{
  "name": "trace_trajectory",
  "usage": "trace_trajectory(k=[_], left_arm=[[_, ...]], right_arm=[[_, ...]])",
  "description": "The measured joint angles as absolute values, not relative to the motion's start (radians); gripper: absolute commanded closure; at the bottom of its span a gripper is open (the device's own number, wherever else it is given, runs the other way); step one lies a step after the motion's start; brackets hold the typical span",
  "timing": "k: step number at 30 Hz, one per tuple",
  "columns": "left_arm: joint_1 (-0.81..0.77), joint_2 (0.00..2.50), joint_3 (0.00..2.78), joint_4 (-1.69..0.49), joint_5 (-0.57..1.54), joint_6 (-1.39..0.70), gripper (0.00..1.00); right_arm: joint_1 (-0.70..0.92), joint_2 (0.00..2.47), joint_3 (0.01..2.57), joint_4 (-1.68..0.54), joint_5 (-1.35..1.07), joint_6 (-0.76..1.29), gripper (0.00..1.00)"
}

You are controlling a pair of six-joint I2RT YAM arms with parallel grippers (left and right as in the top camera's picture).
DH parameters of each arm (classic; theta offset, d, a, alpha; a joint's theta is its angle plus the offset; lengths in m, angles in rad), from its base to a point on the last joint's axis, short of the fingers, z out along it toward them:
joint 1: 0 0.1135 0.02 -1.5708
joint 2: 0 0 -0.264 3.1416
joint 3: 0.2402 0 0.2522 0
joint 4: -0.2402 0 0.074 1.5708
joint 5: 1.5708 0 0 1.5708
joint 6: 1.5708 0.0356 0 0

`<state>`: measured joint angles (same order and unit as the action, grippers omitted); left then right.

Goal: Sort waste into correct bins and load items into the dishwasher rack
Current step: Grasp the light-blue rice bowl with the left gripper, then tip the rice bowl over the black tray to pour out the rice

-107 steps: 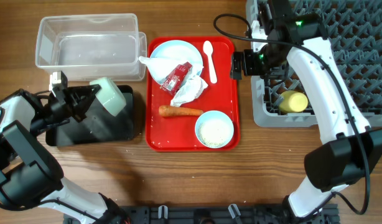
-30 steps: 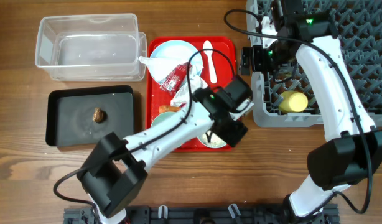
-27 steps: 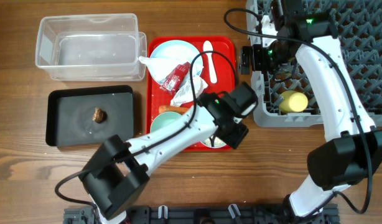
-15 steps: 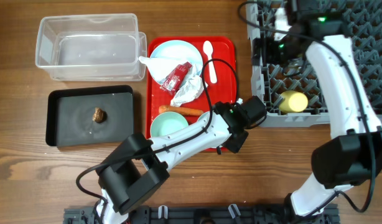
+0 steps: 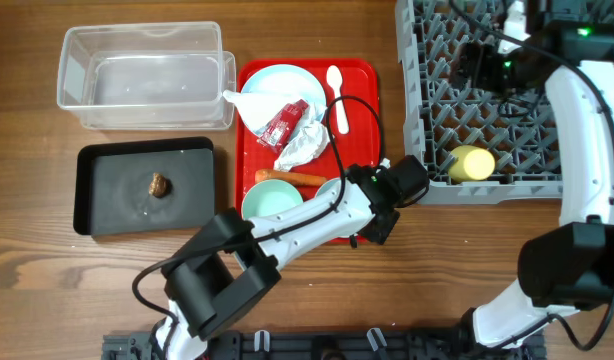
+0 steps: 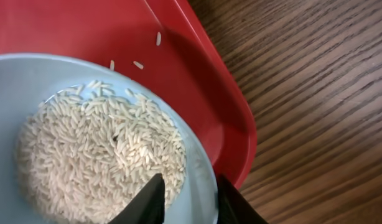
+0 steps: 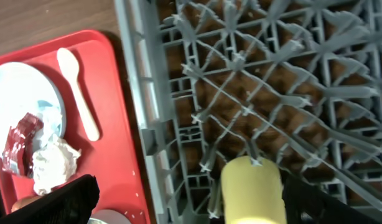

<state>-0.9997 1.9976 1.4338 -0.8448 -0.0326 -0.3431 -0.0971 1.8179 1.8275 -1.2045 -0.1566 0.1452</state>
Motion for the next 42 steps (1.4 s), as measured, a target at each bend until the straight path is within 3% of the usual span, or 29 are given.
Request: trace_trajectory(k=[5, 18, 25, 31, 42], left_arm=[[-1.0, 2.008, 1.434, -0.839, -0.032, -0.335, 0.96], [-0.999, 2.014, 1.525, -0.95, -0.051, -0.331, 0.96], [-0.928, 1.989, 1.827, -1.093, -0.044, -0.332, 0.96], [-0.742, 1.936, 1.864, -1.213, 0.036, -0.36, 0.96], [-0.207, 1.927, 1.864, -1.48, 0.175, -0.321, 0.96]], right_arm=[[-0.114, 1.818, 1.827, -1.215, -0.157, 0.145, 0.02], [-0.114, 1.818, 1.827, -1.219, -0.157, 0.144, 0.02], [-0.114, 1.818, 1.827, -1.222, -0.157, 0.143, 0.02], [-0.114, 1.818, 1.827, -1.222, -0.157, 0.14, 0.02], [-0.114, 1.818, 1.827, -1.232, -0.157, 0.129, 0.01]])
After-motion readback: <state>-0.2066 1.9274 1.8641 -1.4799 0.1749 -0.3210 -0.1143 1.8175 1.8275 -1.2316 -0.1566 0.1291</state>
